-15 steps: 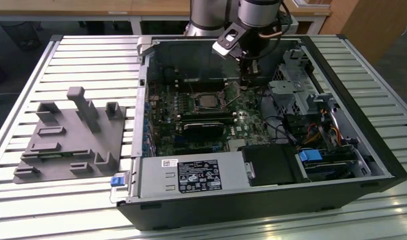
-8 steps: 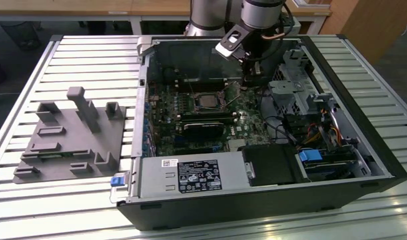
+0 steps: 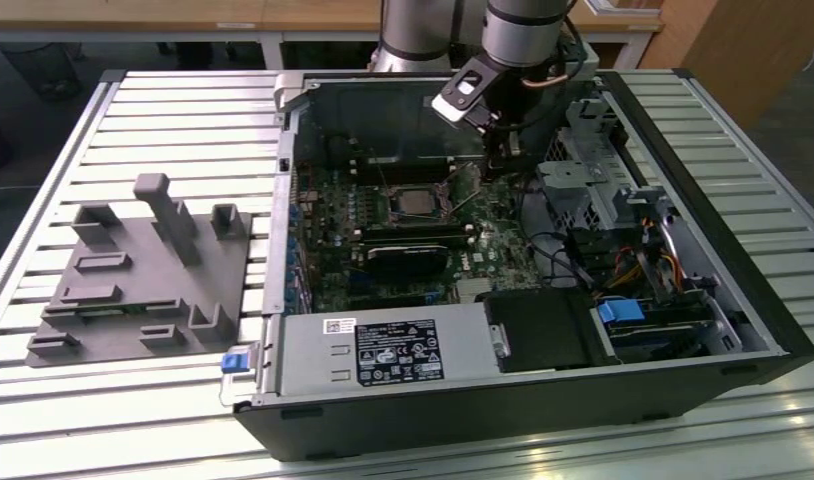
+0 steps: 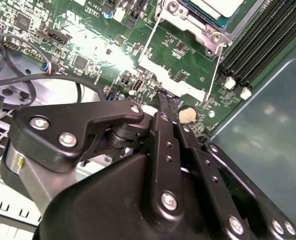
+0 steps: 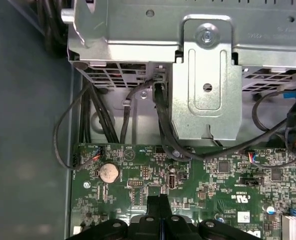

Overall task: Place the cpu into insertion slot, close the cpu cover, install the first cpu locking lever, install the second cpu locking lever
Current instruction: 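Close the cpu cover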

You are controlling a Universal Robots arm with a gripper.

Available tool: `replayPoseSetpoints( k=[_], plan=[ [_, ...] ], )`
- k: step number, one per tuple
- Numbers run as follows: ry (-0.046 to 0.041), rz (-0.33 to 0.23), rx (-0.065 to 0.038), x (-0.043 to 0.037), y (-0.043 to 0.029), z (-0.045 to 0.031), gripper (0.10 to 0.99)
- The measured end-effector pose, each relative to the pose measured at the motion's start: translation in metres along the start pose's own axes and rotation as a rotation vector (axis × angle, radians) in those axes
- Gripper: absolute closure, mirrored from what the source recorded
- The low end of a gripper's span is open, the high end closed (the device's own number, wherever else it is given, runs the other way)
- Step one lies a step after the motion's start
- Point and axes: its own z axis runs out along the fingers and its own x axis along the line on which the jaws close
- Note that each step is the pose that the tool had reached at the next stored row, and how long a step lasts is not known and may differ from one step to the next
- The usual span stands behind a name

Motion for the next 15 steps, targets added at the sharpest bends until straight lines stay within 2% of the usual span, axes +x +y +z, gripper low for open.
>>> replayPoseSetpoints(
  k=[3, 12, 15],
  plan=[
    [0.0000, 0.000, 0.000, 0.0001, -0.0015, 0.0026, 0.965],
    [0.0000, 0.000, 0.000, 0.0001, -0.0204, 0.0020, 0.965],
    [0.0001, 0.000, 0.000, 0.0002, -0.0244, 0.0019, 0.965]
  ],
)
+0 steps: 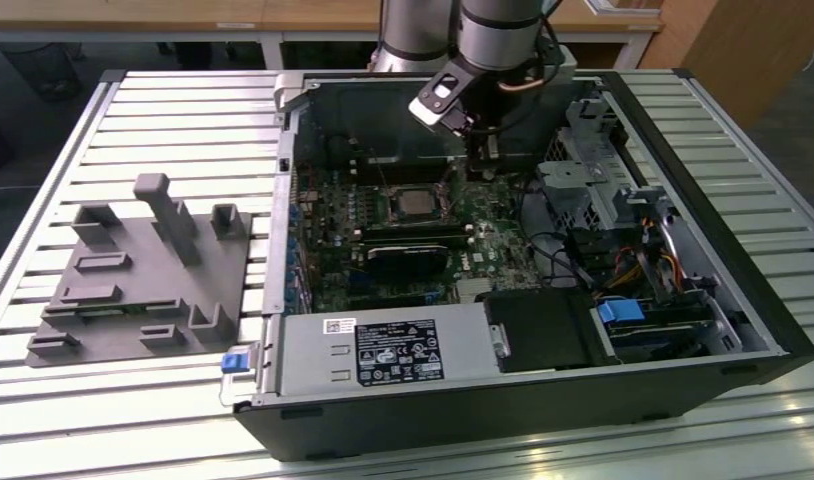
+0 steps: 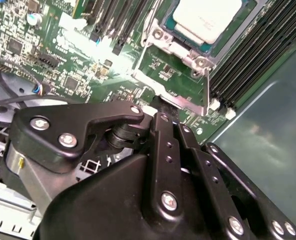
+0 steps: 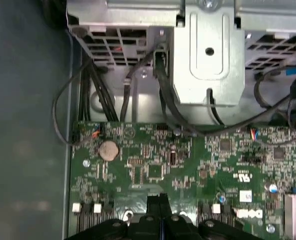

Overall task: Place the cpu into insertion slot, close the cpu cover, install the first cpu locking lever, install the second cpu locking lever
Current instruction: 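Close the cpu cover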

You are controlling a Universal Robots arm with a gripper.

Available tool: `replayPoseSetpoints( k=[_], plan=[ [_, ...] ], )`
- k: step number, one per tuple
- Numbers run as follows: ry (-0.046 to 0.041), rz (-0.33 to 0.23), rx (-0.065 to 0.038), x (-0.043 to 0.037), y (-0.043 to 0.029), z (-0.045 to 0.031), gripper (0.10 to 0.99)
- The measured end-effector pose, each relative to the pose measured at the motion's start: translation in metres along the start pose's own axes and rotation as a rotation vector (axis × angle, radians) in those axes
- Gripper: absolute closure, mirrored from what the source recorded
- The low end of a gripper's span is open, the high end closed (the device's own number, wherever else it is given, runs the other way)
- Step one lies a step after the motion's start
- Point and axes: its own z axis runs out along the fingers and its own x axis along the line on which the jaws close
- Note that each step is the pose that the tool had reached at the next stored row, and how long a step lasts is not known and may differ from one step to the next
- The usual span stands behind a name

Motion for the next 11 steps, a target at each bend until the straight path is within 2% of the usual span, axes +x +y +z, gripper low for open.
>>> replayPoseSetpoints(
  k=[11],
  plan=[
    [0.0000, 0.000, 0.000, 0.0002, -0.0203, -0.0007, 0.965]
  ],
)
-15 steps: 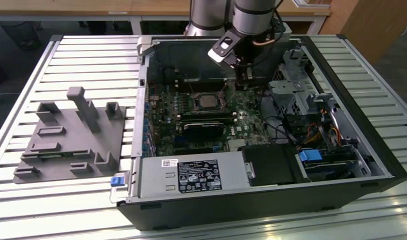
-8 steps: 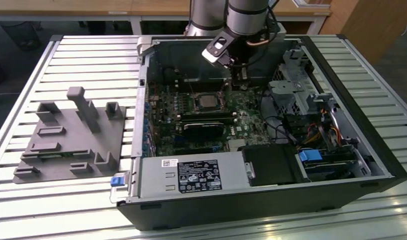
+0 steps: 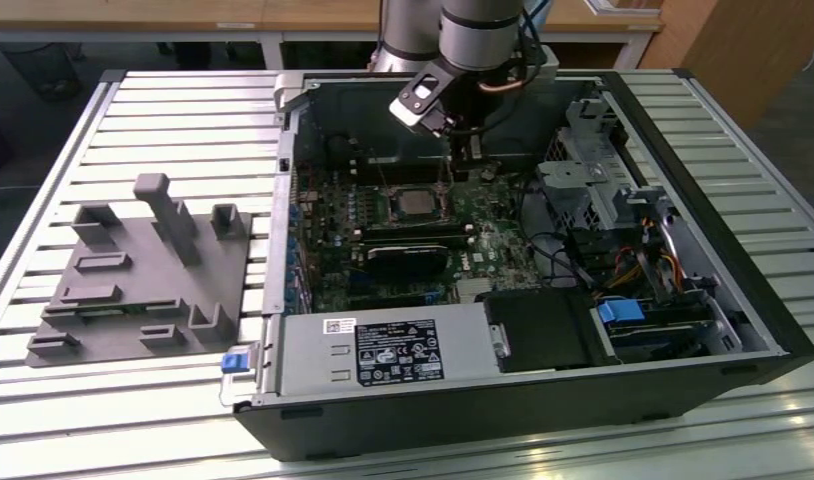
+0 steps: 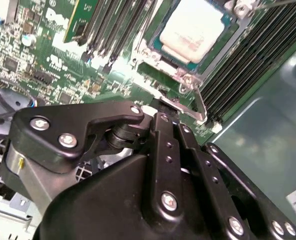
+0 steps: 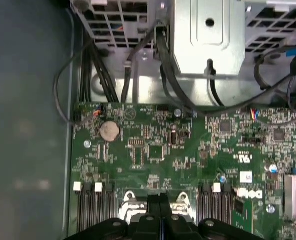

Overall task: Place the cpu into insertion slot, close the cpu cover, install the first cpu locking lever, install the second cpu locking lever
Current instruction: 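Close the cpu cover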

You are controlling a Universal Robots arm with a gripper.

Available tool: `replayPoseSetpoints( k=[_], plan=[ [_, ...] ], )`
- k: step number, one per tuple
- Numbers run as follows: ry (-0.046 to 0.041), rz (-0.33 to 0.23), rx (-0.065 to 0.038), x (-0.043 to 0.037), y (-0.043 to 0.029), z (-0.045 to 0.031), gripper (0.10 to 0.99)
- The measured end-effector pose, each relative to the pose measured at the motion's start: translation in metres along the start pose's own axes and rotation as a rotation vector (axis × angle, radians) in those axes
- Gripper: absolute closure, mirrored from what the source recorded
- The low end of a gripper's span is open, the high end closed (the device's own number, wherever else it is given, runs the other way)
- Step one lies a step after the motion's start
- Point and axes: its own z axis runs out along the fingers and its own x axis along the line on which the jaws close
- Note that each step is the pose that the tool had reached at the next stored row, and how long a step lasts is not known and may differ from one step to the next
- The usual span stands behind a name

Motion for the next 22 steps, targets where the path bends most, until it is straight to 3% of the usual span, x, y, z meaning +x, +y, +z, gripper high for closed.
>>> replayPoseSetpoints(
  k=[14, 19, 22],
  plan=[
    [0.0001, 0.000, 0.000, 0.0002, -0.0293, 0.0020, 0.965],
    [0.0000, 0.000, 0.016, 0.0002, -0.0301, 0.0077, 0.965],
    [0.0003, 0.000, 0.019, -0.0001, -0.0311, 0.0107, 0.965]
  ],
)
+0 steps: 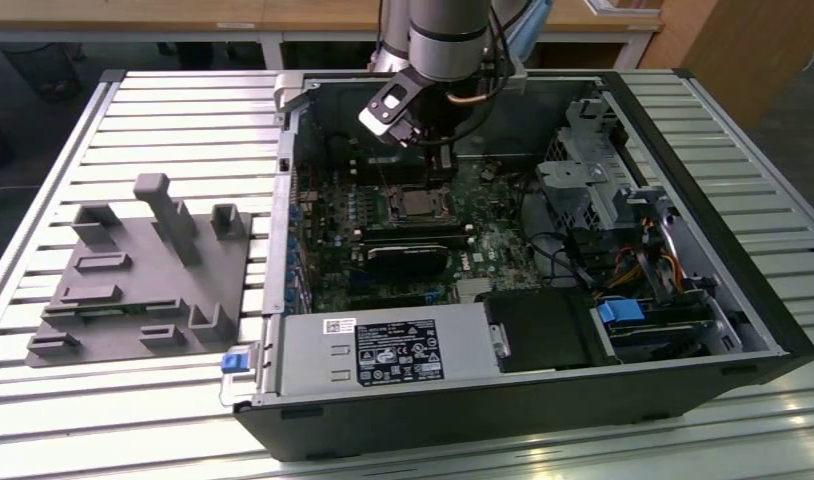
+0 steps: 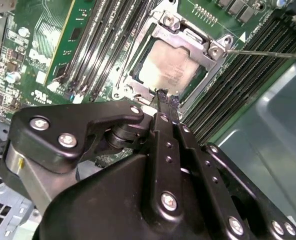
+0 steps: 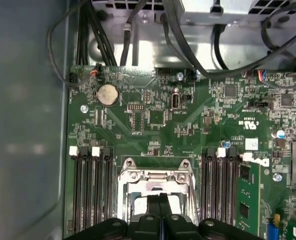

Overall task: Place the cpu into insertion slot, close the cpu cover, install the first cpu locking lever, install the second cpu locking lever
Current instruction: 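Close the cpu cover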

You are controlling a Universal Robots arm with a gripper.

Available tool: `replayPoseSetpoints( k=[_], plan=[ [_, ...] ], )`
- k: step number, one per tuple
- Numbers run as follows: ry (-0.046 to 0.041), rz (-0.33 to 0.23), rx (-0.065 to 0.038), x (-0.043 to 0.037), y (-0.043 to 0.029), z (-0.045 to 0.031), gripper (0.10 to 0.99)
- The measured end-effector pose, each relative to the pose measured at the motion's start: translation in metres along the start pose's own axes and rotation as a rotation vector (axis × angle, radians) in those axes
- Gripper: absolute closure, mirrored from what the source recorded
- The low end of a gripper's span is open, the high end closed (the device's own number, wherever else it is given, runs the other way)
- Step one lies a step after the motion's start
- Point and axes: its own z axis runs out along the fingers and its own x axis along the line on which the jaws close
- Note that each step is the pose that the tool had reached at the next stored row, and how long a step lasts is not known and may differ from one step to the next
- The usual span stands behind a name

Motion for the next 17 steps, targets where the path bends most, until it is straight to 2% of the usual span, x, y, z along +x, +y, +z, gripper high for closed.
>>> replayPoseSetpoints(
  k=[3, 7, 13, 17],
  plan=[
    [0.0032, 0.000, 0.000, 0.0000, -0.0039, 0.0022, 0.965],
    [0.0032, 0.000, 0.000, 0.0000, -0.0110, 0.0050, 0.965],
    [0.0034, 0.000, 0.000, 0.0001, -0.0157, 0.0109, 0.965],
    [0.0034, -0.001, 0.000, 0.0001, -0.0233, 0.0126, 0.965]
  ],
)
